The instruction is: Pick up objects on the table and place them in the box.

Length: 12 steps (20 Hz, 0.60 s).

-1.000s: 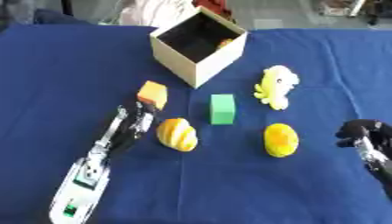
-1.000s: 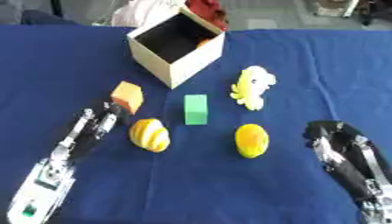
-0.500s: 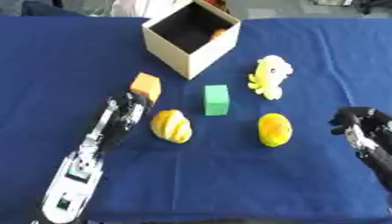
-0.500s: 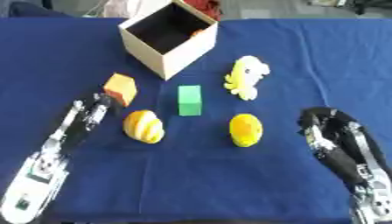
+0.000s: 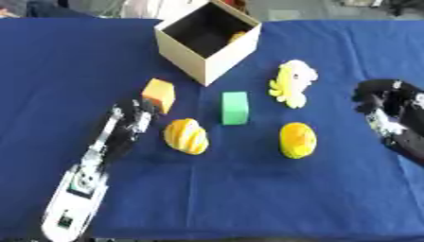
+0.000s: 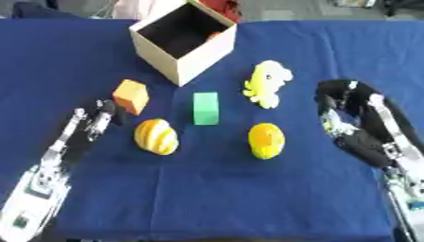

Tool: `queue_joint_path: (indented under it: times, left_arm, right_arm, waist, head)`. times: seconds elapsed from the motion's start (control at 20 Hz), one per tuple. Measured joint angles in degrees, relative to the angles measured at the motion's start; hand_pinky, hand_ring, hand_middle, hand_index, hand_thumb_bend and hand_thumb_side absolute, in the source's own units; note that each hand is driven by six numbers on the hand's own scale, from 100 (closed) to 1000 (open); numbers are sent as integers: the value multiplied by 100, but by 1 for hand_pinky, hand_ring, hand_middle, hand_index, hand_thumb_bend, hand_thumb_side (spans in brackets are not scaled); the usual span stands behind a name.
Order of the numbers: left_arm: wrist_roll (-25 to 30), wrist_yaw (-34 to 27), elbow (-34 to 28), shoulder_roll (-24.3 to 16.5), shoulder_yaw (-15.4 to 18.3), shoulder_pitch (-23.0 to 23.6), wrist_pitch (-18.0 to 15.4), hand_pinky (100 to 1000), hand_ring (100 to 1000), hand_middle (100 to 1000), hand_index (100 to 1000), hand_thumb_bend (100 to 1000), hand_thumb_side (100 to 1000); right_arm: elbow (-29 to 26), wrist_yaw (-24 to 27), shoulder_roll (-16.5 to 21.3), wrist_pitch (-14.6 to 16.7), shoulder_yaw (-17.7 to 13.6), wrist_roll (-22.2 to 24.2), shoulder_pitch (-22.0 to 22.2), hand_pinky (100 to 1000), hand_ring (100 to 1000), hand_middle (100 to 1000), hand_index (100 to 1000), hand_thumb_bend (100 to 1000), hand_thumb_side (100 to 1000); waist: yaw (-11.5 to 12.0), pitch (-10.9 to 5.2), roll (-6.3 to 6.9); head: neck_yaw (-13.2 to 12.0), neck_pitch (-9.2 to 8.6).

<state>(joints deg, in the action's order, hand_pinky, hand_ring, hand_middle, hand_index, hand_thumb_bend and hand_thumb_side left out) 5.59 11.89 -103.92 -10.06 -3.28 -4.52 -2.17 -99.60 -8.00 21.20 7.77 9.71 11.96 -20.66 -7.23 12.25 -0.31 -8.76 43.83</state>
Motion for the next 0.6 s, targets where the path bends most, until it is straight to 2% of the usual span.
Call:
queue_joint_path:
  times: [0.15,0.3,0.6]
  left_arm:
    - [-10,-52,-23,0,0,6,-10,661,573,512,640,100,771]
    - [-24,-120,-31,0,0,19,-24,662,573,512,641,100,772]
    - [-17,-191,-31,0,0,37,-36,662,571,512,643,100,775]
  right_arm:
    - [221,-298,194,129,131,326,-379,694,778,753,868,100,270]
    - [481,-550,353,261,309,661,-725,716,799,781,904,100,219]
    - [1065,-1147,578,533,683,1295,-1295,767,839,831,962,100,212]
  waist:
    - [31,-31,-1]
    - [74,-41,-1]
    - [139,-63,-7]
  head:
    - [10,0]
    - [27,0]
    - [47,1]
